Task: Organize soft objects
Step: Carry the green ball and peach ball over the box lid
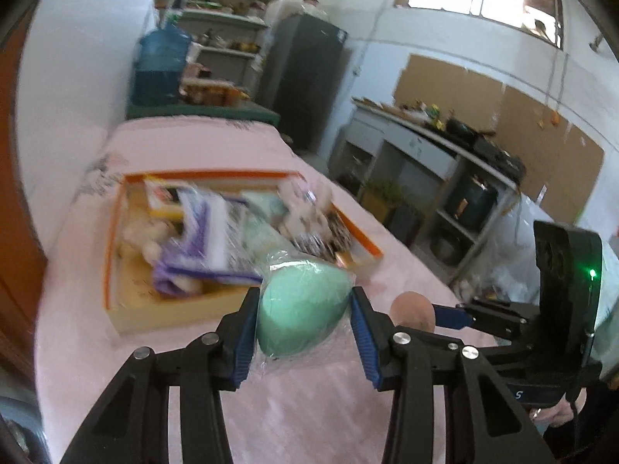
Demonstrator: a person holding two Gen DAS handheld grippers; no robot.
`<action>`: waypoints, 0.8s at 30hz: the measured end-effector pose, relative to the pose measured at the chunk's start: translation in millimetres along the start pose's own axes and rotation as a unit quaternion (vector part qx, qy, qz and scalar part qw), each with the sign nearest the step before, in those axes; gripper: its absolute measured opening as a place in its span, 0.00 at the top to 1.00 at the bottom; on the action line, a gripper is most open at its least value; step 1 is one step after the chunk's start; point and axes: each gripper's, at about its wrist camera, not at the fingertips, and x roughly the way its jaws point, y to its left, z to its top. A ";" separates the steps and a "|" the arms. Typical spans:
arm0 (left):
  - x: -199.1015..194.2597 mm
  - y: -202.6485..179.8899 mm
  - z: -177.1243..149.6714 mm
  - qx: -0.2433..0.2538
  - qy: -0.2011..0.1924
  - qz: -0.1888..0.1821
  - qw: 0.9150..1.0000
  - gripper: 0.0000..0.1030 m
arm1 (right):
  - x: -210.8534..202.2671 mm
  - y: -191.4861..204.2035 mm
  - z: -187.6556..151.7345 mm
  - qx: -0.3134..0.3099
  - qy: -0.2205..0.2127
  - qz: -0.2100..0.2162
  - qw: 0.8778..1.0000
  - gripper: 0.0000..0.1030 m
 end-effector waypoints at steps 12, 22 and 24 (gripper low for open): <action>-7.8 25.7 50.7 -0.029 -0.051 0.068 0.996 0.56 | 10.3 3.5 60.9 -0.026 -0.056 0.002 0.998 0.58; 19.7 49.9 93.6 -0.053 -0.062 0.087 0.993 0.56 | 36.8 8.3 95.6 -0.035 -0.070 0.012 0.997 0.58; 28.2 55.4 101.5 -0.053 -0.059 0.086 0.993 0.56 | 45.5 9.5 101.8 -0.038 -0.069 0.013 0.997 0.58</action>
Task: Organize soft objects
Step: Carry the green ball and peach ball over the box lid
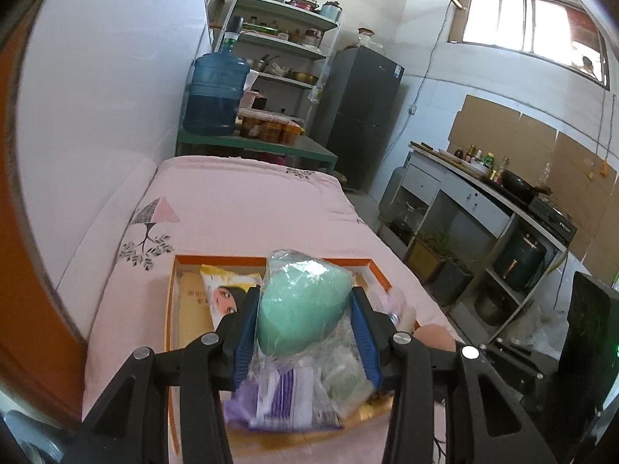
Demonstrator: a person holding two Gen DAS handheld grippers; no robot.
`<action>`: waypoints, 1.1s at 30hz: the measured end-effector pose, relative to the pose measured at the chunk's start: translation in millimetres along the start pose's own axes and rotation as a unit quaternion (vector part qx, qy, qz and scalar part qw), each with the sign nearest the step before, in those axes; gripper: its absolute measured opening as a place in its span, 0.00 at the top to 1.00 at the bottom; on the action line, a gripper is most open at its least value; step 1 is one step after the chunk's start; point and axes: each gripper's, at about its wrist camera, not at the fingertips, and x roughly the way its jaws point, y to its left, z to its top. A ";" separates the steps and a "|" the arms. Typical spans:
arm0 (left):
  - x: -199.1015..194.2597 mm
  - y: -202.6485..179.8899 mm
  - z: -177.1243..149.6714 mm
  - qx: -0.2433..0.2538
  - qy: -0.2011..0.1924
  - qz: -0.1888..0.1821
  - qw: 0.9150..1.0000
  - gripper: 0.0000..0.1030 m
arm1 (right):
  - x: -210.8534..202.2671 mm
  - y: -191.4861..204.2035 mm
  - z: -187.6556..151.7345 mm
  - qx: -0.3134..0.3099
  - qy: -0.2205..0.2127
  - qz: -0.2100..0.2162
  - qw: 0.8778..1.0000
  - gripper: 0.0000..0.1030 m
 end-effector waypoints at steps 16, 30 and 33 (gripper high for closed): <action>67.8 21.8 24.1 -0.021 0.041 0.009 0.999 0.56 | 58.9 -7.9 14.9 0.002 0.025 0.003 1.000 0.57; 110.1 30.6 15.8 -0.031 0.095 0.016 0.995 0.56 | 87.7 -15.2 12.2 0.003 0.053 0.005 0.999 0.57; 116.3 31.5 12.2 -0.030 0.104 0.019 0.994 0.56 | 91.1 -14.9 10.6 0.001 0.056 0.006 0.998 0.57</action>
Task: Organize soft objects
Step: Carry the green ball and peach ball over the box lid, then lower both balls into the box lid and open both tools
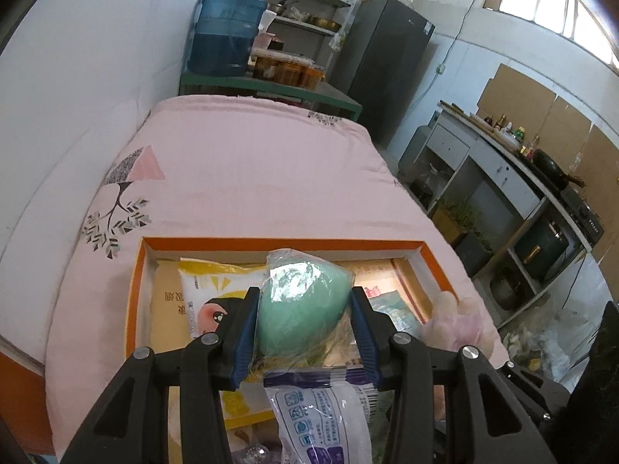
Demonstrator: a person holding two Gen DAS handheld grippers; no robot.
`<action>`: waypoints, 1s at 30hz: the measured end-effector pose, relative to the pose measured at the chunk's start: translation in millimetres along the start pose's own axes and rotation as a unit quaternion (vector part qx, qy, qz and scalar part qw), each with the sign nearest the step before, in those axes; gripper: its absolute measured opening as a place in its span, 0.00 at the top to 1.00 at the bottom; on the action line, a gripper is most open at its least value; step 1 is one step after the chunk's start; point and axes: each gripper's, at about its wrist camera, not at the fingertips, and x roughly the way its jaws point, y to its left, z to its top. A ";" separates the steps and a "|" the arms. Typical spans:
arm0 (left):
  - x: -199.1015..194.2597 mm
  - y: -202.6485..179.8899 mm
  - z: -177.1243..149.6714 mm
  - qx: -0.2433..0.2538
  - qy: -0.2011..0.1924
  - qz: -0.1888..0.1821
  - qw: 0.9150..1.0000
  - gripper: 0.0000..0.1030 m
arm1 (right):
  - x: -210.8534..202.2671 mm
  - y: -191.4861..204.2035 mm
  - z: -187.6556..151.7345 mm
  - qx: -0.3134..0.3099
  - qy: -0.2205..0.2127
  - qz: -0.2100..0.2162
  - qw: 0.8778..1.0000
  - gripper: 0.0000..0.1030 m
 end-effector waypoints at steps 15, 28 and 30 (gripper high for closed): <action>16.7 -4.0 -7.4 0.017 0.025 -0.002 1.000 0.53 | 8.3 -3.0 0.0 0.006 0.007 0.007 1.000 0.56; 10.5 -8.5 -10.3 0.020 0.016 -0.004 1.000 0.45 | 4.6 -3.7 -0.6 0.007 -0.002 0.001 1.000 0.47; 8.2 -8.8 -9.4 0.020 0.012 -0.005 1.000 0.45 | 2.8 -3.4 0.0 0.007 -0.005 -0.002 1.000 0.47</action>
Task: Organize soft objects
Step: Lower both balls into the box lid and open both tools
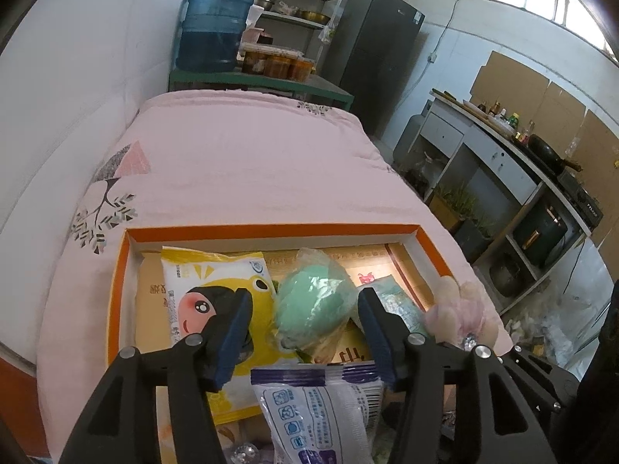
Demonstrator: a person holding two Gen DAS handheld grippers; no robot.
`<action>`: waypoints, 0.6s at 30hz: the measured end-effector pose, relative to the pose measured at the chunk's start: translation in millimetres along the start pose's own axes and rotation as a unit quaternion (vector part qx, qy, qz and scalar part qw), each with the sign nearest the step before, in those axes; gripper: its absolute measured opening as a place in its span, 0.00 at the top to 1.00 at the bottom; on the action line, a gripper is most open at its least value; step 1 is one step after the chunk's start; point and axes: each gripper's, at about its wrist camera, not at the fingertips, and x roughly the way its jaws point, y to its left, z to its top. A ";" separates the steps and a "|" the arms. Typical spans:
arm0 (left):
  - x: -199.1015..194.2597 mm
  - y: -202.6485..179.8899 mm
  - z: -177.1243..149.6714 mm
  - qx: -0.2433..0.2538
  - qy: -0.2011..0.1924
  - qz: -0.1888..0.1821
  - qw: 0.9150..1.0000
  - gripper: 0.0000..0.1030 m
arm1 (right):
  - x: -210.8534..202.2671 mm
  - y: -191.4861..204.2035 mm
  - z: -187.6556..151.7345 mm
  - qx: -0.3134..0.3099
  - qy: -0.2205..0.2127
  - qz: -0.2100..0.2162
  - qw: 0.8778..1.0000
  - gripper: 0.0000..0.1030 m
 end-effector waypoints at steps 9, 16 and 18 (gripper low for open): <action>-15.1 -4.1 4.8 0.002 -0.019 0.000 1.000 0.45 | -10.6 1.1 -0.7 0.002 -0.008 -0.006 1.000 0.43; -28.4 -7.9 5.2 0.004 -0.029 -0.001 1.000 0.40 | -20.9 2.2 0.4 0.002 -0.014 -0.010 1.000 0.43; -31.6 -8.6 5.2 0.004 -0.033 -0.001 0.999 0.40 | -24.8 2.1 0.8 0.003 -0.017 -0.011 1.000 0.41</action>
